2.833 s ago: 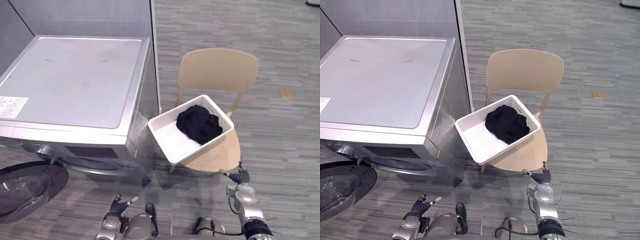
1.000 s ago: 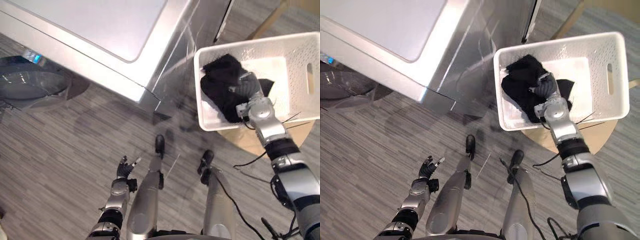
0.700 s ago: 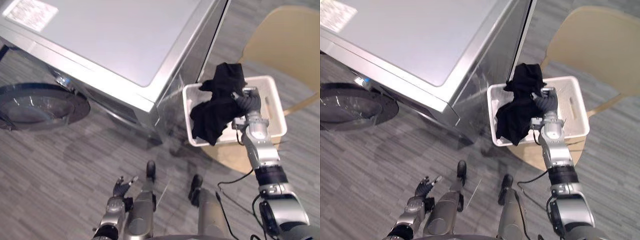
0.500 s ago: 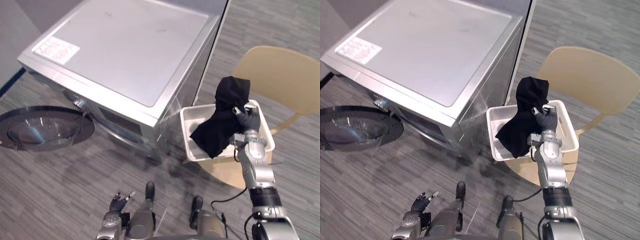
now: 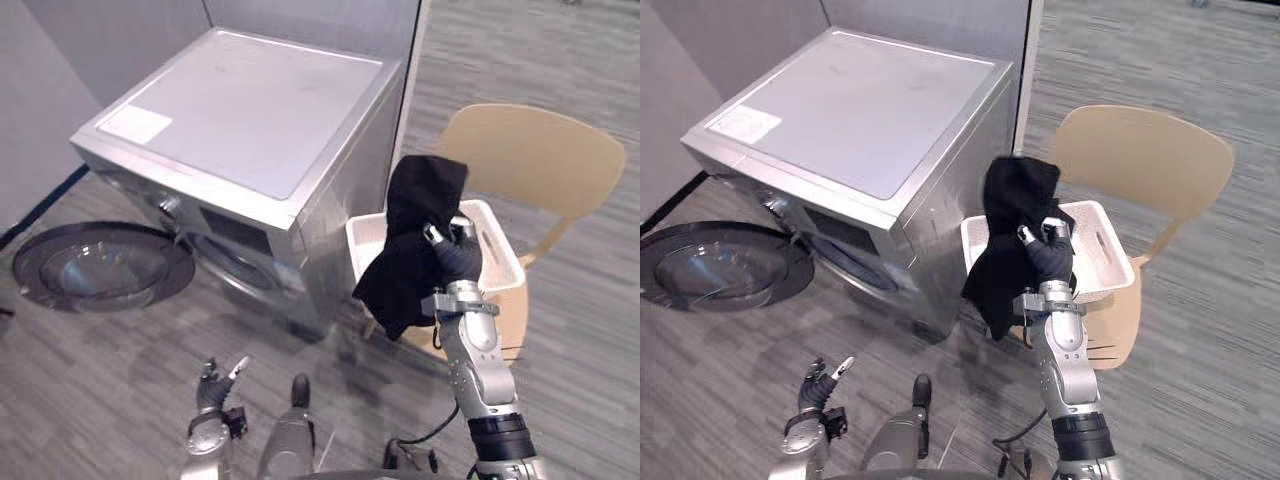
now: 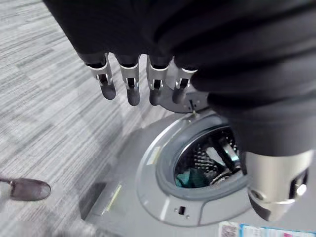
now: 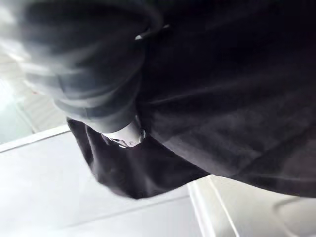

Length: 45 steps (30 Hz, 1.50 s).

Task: Pick up the laundry basket with both hands and put the clothes into the washing machine.

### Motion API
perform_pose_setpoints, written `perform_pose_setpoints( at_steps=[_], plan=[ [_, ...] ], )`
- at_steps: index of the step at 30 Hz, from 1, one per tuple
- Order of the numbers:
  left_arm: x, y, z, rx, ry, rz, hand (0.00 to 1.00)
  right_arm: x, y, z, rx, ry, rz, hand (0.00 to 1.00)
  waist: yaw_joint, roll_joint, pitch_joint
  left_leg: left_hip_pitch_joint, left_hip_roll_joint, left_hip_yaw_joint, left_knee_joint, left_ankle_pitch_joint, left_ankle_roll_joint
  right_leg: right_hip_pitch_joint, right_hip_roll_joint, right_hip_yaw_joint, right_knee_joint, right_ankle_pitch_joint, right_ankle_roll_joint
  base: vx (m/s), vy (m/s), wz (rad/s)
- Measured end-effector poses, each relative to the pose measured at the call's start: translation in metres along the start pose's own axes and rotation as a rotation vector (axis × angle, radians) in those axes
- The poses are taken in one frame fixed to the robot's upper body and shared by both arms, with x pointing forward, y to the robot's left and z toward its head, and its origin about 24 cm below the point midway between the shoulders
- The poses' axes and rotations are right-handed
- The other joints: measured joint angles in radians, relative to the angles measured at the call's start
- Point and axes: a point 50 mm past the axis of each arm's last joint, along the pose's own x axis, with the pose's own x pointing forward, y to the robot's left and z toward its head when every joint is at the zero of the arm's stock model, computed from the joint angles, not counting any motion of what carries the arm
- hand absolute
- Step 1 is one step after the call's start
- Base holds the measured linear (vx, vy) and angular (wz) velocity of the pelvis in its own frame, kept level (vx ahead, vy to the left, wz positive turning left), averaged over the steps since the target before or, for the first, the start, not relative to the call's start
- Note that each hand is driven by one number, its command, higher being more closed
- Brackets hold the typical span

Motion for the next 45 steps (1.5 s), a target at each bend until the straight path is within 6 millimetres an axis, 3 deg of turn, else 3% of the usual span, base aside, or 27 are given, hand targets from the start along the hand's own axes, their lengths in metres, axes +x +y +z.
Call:
perform_pose_setpoints(
  at_steps=[1,3,5,6,9,10,11,12,14,16,21,23,24,33,34,41,45],
  plan=[
    [-0.001,-0.009,0.014,-0.004,-0.059,-0.040,0.00,0.001,-0.003,0.002,-0.020,-0.006,0.009,1.00,-0.004,-0.010,0.003,-0.001,-0.006,0.012,-0.032,-0.111,0.013,0.005,-0.020,-0.045,-0.034,0.019,-0.030,-0.21,-0.123,0.99],
    [-0.005,-0.021,0.036,-0.014,-0.168,-0.103,0.00,0.007,-0.002,0.007,-0.037,-0.024,0.033,1.00,-0.019,-0.031,0.010,-0.011,-0.050,0.040,0.033,-0.104,0.011,0.005,-0.065,-0.080,-0.060,0.045,-0.040,-0.17,-0.080,0.89],
    [-0.011,-0.032,0.054,-0.014,-0.256,-0.156,0.00,0.012,0.001,0.011,-0.042,-0.044,0.049,1.00,-0.022,-0.020,0.005,0.025,-0.072,0.046,0.199,-0.107,0.014,-0.002,-0.079,-0.103,-0.066,0.060,-0.046,-0.11,-0.066,0.50],
    [-0.013,-0.036,0.064,-0.007,-0.311,-0.178,0.00,0.015,0.004,0.011,-0.043,-0.044,0.067,1.00,-0.026,-0.006,-0.003,0.073,-0.072,0.050,0.228,-0.148,0.010,-0.001,-0.078,-0.115,-0.066,0.064,-0.045,-0.07,0.003,0.31],
    [-0.016,-0.050,0.089,0.032,-0.432,-0.255,0.00,0.027,0.017,0.008,-0.044,-0.030,0.127,1.00,-0.042,0.000,-0.007,0.115,-0.075,0.046,0.165,-0.150,0.004,0.006,-0.079,-0.132,-0.095,0.091,-0.042,-0.11,0.050,0.19],
    [-0.019,-0.067,0.102,0.096,-0.501,-0.319,0.00,0.028,0.025,0.009,-0.041,-0.032,0.174,1.00,-0.051,0.009,-0.013,0.166,-0.082,0.048,0.086,-0.145,-0.001,0.029,-0.077,-0.148,-0.122,0.107,-0.023,-0.05,0.071,0.14],
    [-0.020,-0.070,0.104,0.103,-0.514,-0.332,0.00,0.028,0.026,0.009,-0.040,-0.032,0.178,1.00,-0.054,0.011,-0.014,0.175,-0.083,0.048,0.069,-0.144,-0.005,0.032,-0.076,-0.150,-0.125,0.109,-0.021,-0.05,0.121,0.28],
    [-0.023,-0.084,0.116,0.134,-0.569,-0.377,0.00,0.028,0.030,0.008,-0.029,-0.028,0.191,1.00,-0.053,0.002,-0.022,0.191,-0.089,0.044,0.019,-0.120,-0.025,0.036,-0.083,-0.155,-0.137,0.119,-0.005,-0.05,0.112,0.20],
    [-0.027,-0.100,0.133,0.199,-0.658,-0.430,0.00,0.027,0.045,0.007,0.006,-0.023,0.241,1.00,-0.050,-0.011,-0.034,0.195,-0.101,0.043,-0.017,-0.103,-0.017,0.042,-0.087,-0.157,-0.171,0.149,0.006,-0.05,0.154,0.11],
    [-0.032,-0.114,0.146,0.263,-0.738,-0.462,0.00,0.027,0.077,0.008,0.069,-0.019,0.362,1.00,-0.051,-0.013,-0.036,0.234,-0.118,0.048,-0.060,-0.075,-0.006,0.078,-0.090,-0.148,-0.217,0.180,0.023,-0.01,0.112,-0.05],
    [-0.040,-0.129,0.152,0.316,-0.805,-0.479,0.00,0.007,0.152,0.012,0.227,0.007,0.653,1.00,-0.051,-0.028,-0.070,0.285,-0.127,0.056,-0.119,-0.052,0.000,0.126,-0.089,-0.145,-0.278,0.208,0.033,0.03,0.042,-0.03],
    [-0.040,-0.135,0.151,0.340,-0.813,-0.489,0.00,-0.002,0.165,0.008,0.262,0.040,0.710,1.00,-0.048,-0.038,-0.077,0.287,-0.126,0.055,-0.119,-0.051,-0.001,0.143,-0.086,-0.146,-0.306,0.222,0.033,0.02,0.010,0.01],
    [-0.040,-0.137,0.152,0.358,-0.822,-0.476,1.00,-0.006,0.170,0.002,0.279,0.078,0.733,1.00,-0.048,-0.042,-0.081,0.287,-0.125,0.055,-0.119,-0.051,-0.002,0.148,-0.082,-0.145,-0.320,0.229,0.033,0.00,0.000,0.00],
    [-0.032,-0.135,0.141,0.421,-0.789,-0.444,1.00,-0.012,0.171,-0.010,0.335,0.167,0.740,1.00,-0.052,-0.043,-0.083,0.284,-0.110,0.046,-0.120,-0.045,-0.012,0.175,-0.053,-0.146,-0.389,0.272,0.019,-0.01,0.001,-0.02],
    [-0.031,-0.134,0.141,0.422,-0.788,-0.440,1.00,-0.012,0.171,-0.010,0.340,0.171,0.741,0.00,-0.052,-0.043,-0.084,0.280,-0.105,0.043,-0.120,-0.043,-0.015,0.174,-0.048,-0.148,-0.392,0.273,0.018,-0.01,-0.028,0.03],
    [-0.026,-0.127,0.134,0.406,-0.740,-0.413,1.00,-0.022,0.159,-0.023,0.368,0.216,0.683,0.00,-0.049,-0.044,-0.101,0.274,-0.100,0.039,-0.120,-0.039,-0.020,0.176,-0.035,-0.151,-0.403,0.273,0.017,0.00,-0.007,0.01],
    [-0.017,-0.108,0.126,0.326,-0.661,-0.318,1.00,-0.023,0.130,-0.035,0.323,0.229,0.573,0.00,-0.050,-0.045,-0.101,0.276,-0.104,0.039,-0.122,-0.039,-0.020,0.177,-0.035,-0.152,-0.403,0.273,0.017,0.00,0.000,0.00]
  ],
)
